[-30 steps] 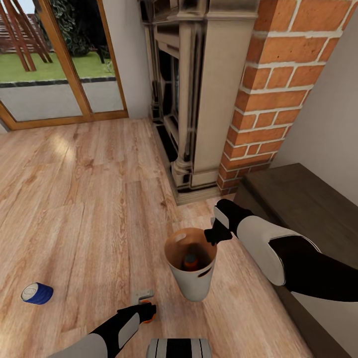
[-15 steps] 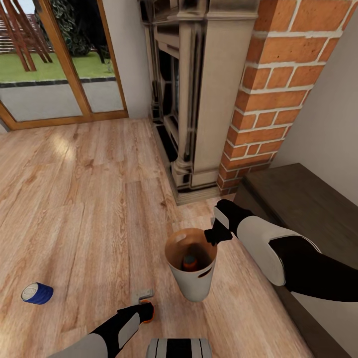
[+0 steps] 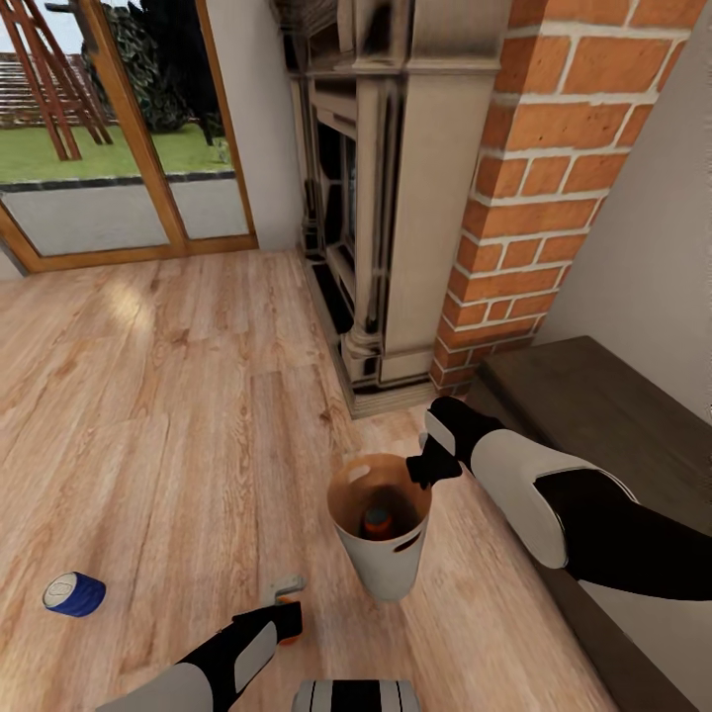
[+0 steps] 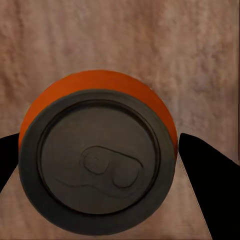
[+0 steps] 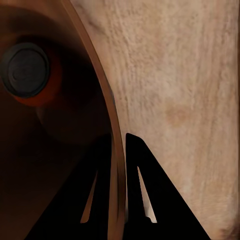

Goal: Put the three can of soda from the living room inside the tash can in the kitchen.

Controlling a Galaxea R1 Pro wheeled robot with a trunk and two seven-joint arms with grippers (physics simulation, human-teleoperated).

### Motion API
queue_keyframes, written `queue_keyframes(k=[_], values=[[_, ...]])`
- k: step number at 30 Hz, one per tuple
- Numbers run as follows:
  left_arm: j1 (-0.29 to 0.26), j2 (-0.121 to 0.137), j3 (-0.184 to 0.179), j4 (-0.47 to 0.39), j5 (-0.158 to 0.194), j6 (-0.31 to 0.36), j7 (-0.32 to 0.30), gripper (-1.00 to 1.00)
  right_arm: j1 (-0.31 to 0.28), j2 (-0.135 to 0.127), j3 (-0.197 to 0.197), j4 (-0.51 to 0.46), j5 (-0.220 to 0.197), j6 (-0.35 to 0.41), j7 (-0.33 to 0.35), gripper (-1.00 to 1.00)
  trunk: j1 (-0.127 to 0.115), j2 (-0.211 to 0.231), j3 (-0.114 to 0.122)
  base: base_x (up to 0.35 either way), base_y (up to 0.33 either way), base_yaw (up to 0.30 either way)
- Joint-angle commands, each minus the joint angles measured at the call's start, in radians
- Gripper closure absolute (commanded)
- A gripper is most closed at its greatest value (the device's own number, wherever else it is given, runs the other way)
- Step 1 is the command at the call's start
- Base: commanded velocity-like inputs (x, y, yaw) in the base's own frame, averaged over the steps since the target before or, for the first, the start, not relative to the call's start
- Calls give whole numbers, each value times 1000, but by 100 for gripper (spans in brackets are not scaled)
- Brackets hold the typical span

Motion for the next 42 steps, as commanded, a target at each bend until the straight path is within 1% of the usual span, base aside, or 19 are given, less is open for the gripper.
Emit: queue_keyframes(k=[1,11,15,19,24,26,27,28,29,30,31,33,34,35,36,37,38,39,42], values=[[0,0,0,0,-1,0,0,100,0,0,-17,0,-22,0,5,100,0,0,4,0,0,0],[0,4,1,-18,4,2,-28,100,0,0,-16,0,-20,0,5,100,-5,3,43,0,0,0],[0,5,1,-52,7,13,-32,100,1,-1,-15,-1,-18,0,5,100,-7,4,58,0,0,0],[0,6,2,-68,10,20,-33,100,2,-2,-14,-2,-16,0,5,100,-9,4,74,0,0,0],[1,9,5,-125,12,67,-31,100,4,-3,-14,-2,-15,0,4,100,-11,6,93,0,0,0],[6,24,7,-168,12,102,-30,100,4,-3,-13,-3,-14,0,4,100,-12,6,101,0,0,0],[8,44,8,-199,13,127,-29,100,5,-3,-12,-4,-14,0,3,100,-12,6,105,0,0,0],[9,56,8,-215,13,140,-29,100,5,-3,-13,-4,-13,0,3,100,-13,7,108,0,0,0],[11,81,8,-249,14,168,-29,100,6,-4,-12,-5,-13,0,-2,100,-13,7,112,0,0,0],[12,94,9,-268,14,182,-29,100,6,-4,-12,-5,-13,0,-6,100,-14,7,116,0,0,0],[14,116,10,-308,15,212,-28,100,6,-4,-12,-8,-13,0,-21,100,-14,7,120,0,0,0],[21,132,11,-355,15,250,-27,100,7,-4,-13,-10,-13,0,-41,100,-15,8,128,0,0,0],[36,145,12,-407,14,294,-25,100,8,-4,-13,-11,-13,0,-61,100,-15,8,132,0,0,0],[46,149,14,-434,14,316,-23,100,8,-4,-13,-12,-13,0,-69,100,-16,8,135,0,0,0],[63,159,17,-486,14,356,-17,100,9,-4,-13,-12,-13,0,-81,100,-16,8,139,0,0,0],[75,172,25,-535,14,392,-9,100,9,-4,-13,-12,-13,0,-89,100,-17,9,143,0,0,0],[80,180,29,-558,14,410,-3,100,9,-4,-13,-12,-13,0,-92,100,-17,9,147,0,0,0],[87,194,42,-603,14,446,6,100,10,-4,-13,-12,-13,0,-96,100,-18,9,151,0,0,0],[93,208,69,-677,14,509,15,100,18,-4,-13,-12,-12,0,-101,100,-19,10,163,0,0,0]])
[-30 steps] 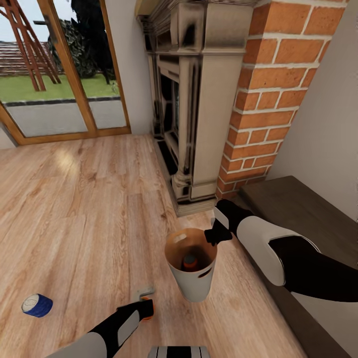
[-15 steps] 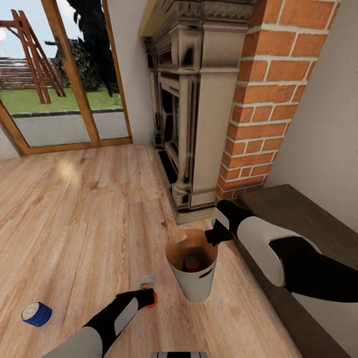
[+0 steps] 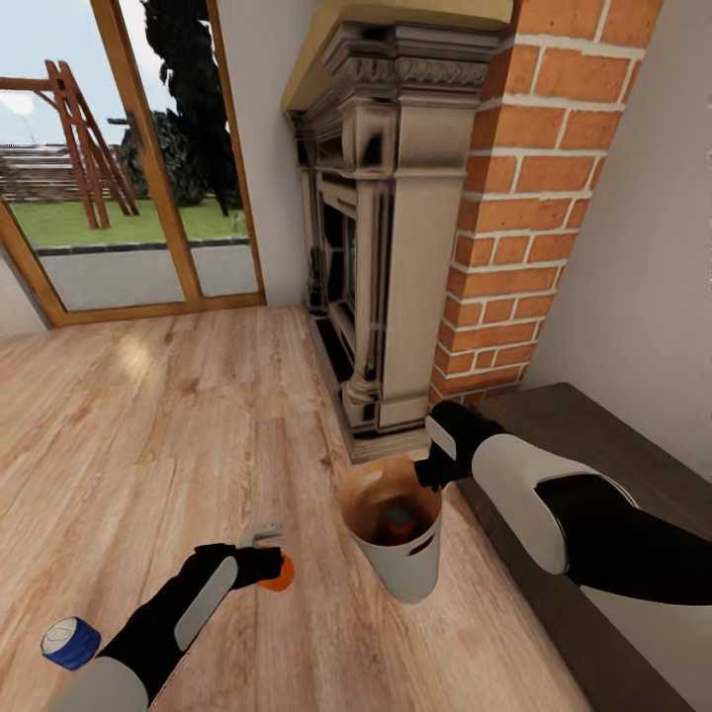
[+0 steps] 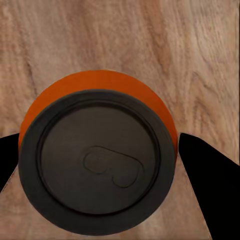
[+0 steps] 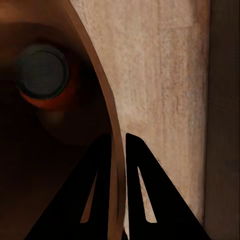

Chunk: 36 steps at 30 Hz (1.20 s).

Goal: Put the three can of soda from the living room inside the tash can in the kitchen.

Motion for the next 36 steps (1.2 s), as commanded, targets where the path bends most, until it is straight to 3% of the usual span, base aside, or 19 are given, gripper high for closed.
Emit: queue_keyframes(k=[1,9,11,18,21,23,29,31,36], values=[[3,5,25,-56,1,49,4,100,8,0,-16,-1,-16,0,2,100,0,0,4,0,0,0],[9,12,168,-372,0,316,11,100,36,0,-15,-3,-15,-24,-5,100,-4,2,35,0,0,0],[9,12,221,-449,0,374,12,100,44,1,-14,-3,-15,-54,-32,100,-5,3,43,0,0,0],[8,12,261,-528,7,380,12,100,60,2,-14,3,-14,-111,-99,100,-8,4,70,0,0,0],[8,13,261,-541,52,380,12,100,63,3,-12,3,-13,-121,-110,100,-9,5,81,0,0,0],[7,13,259,-546,127,380,12,100,65,7,-9,6,-13,-126,-144,100,-17,19,88,0,0,0],[8,13,254,-549,248,380,12,100,76,11,-6,10,-13,-160,-184,100,-40,61,106,0,0,0],[7,13,252,-550,271,380,12,100,81,13,-5,12,-13,-178,-190,100,-48,75,113,0,0,0],[7,13,255,-557,288,380,11,100,85,14,-4,13,-14,-189,-232,100,-67,110,128,0,0,0]])
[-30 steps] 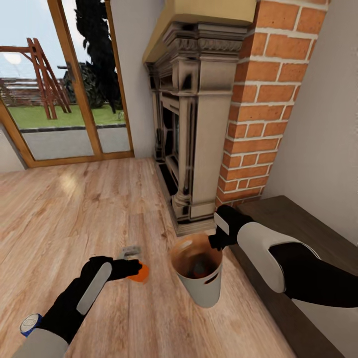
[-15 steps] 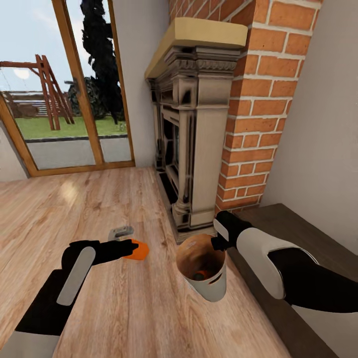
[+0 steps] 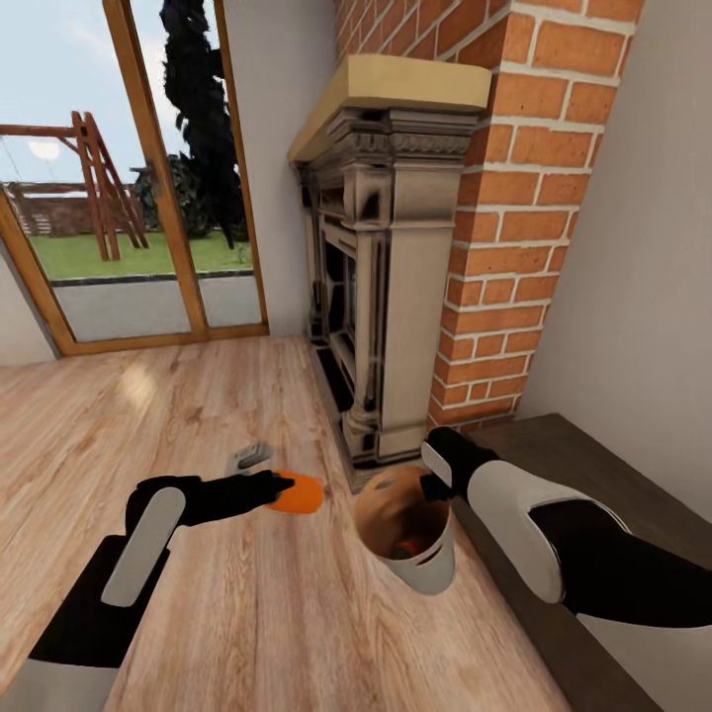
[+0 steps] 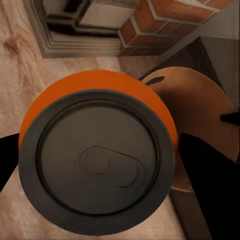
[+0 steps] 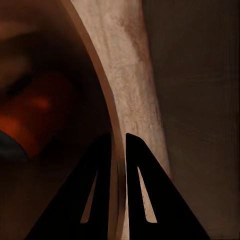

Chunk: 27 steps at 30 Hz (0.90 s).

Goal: Put the three can of soda from the living room inside the tash can in the kitchen.

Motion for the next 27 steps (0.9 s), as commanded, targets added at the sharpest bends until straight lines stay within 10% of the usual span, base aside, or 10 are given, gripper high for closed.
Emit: queue_keyframes(k=[1,16,27], values=[[0,0,0,-13,10,0,0,100,1,1,23,0,17,1,-22,100,-4,7,3,0,0,0],[1,1,-6,-47,140,0,-1,100,8,22,23,3,10,-2,-62,100,-50,91,41,0,0,0],[2,0,-6,-48,155,0,-9,100,9,22,23,8,6,-2,-60,100,-50,91,41,0,0,0]])
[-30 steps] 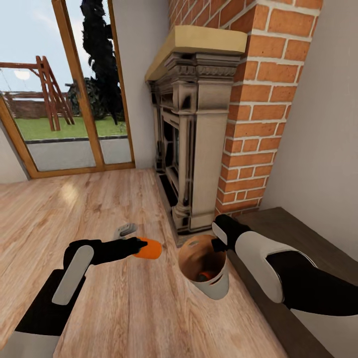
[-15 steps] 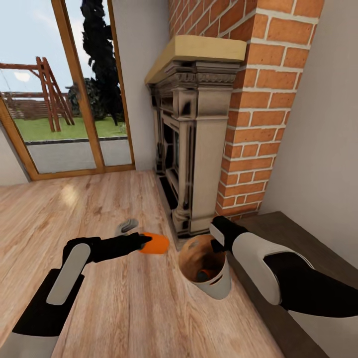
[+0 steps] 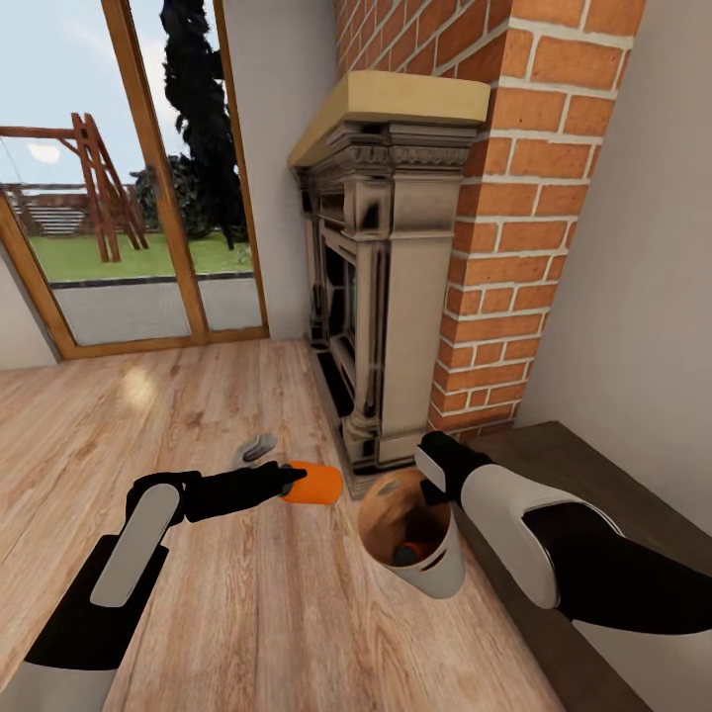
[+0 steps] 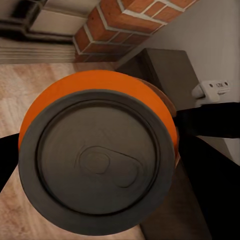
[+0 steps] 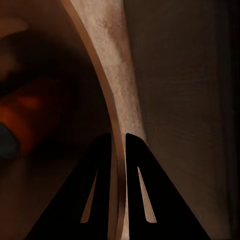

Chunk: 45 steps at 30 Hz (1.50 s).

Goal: Put the three can of soda from the living room inside the tash can in the kitchen.

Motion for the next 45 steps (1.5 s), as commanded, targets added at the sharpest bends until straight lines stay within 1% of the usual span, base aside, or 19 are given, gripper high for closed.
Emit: queue_keyframes(k=[1,14,18,20,25,29,31,34,35,37,42,45], values=[[0,0,0,0,1,0,-1,100,0,0,-4,0,-4,-2,4,100,0,0,0,0,0,0],[0,-1,-2,0,1,0,-2,100,1,0,-6,0,-5,-3,15,100,0,0,0,0,0,0],[0,-3,-6,0,1,0,-2,100,1,0,-6,0,-6,-3,36,100,0,0,0,0,0,0],[-1,-6,-25,1,1,0,-2,100,1,0,-6,0,-5,-3,45,100,0,0,0,0,0,0],[-2,-12,-60,2,0,0,-1,100,1,0,-6,1,-6,-3,57,100,0,0,0,0,0,0],[-3,-16,-83,7,-1,0,1,100,1,0,-6,1,-6,-2,104,100,0,0,0,0,0,0],[-3,-20,-92,9,-2,0,3,100,1,0,-6,1,-6,-2,113,100,0,0,0,0,0,0],[-3,-35,-109,11,-5,0,7,100,1,0,-6,1,-6,-2,121,100,0,0,0,0,0,0],[-3,-48,-122,12,-8,0,9,100,1,0,-6,1,-5,-2,124,100,0,0,0,0,0,0],[-4,-61,-138,14,-10,0,12,100,1,0,-6,1,-5,-2,127,100,0,0,0,0,0,0],[-4,-76,-151,18,-11,0,13,100,1,0,-6,1,-5,-2,129,100,0,0,0,0,0,0],[-4,-88,-174,35,-14,0,14,100,1,0,-6,1,-5,-2,129,100,0,0,0,0,0,0]])
